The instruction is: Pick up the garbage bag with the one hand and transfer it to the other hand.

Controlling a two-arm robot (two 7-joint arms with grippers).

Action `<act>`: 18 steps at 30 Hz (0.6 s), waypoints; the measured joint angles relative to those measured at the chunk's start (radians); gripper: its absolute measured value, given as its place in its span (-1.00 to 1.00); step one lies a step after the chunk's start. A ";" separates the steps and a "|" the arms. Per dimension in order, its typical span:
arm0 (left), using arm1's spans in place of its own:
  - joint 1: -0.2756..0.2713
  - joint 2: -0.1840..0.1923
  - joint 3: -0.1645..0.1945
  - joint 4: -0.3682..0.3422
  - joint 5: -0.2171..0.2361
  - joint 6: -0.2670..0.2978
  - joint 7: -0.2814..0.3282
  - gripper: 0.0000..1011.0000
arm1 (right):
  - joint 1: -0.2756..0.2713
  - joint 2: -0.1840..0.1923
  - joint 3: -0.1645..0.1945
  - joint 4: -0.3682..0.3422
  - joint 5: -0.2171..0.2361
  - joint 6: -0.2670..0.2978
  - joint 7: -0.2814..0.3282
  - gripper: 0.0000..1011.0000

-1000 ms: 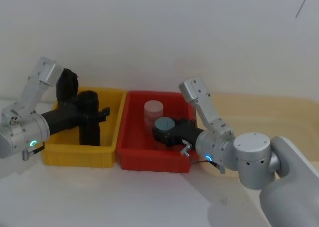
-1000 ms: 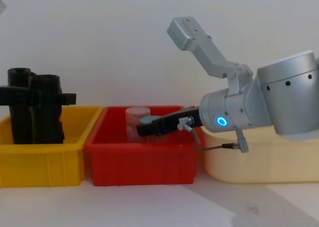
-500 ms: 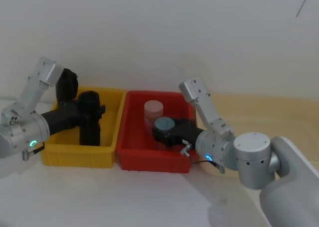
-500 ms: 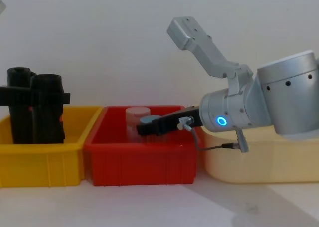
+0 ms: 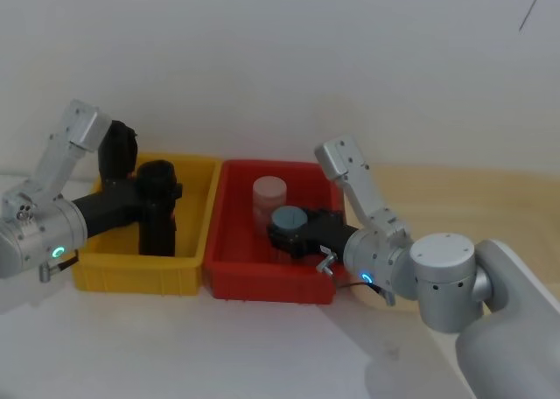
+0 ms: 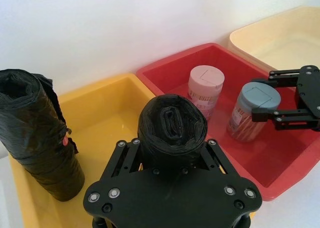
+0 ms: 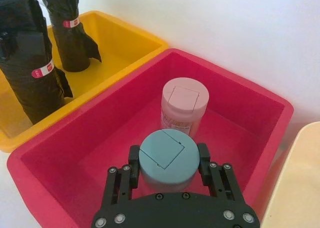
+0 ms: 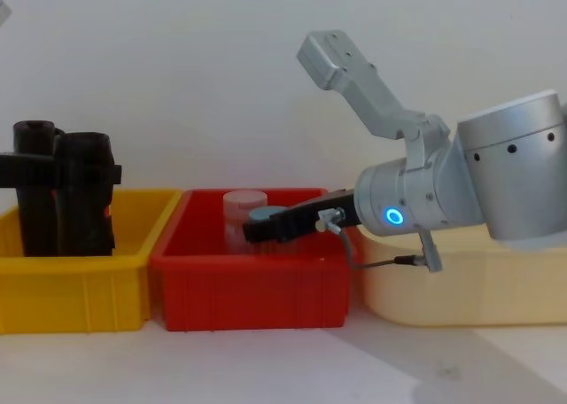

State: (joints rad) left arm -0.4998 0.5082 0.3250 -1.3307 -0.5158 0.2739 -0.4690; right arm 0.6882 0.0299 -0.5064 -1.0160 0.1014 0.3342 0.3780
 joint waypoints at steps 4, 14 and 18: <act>0.000 0.000 0.000 0.000 0.000 0.000 0.000 -0.29 | 0.000 0.000 0.000 0.000 0.000 0.000 0.000 0.32; 0.000 0.000 0.000 0.000 0.000 0.000 0.000 -0.31 | 0.000 0.000 0.000 0.000 0.000 0.000 0.000 0.32; 0.000 0.000 0.000 0.000 0.000 0.000 0.000 -0.31 | 0.000 0.000 0.000 0.000 0.000 0.000 0.000 0.32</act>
State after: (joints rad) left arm -0.4998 0.5082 0.3250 -1.3307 -0.5157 0.2739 -0.4690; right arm 0.6882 0.0299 -0.5064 -1.0162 0.1014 0.3341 0.3778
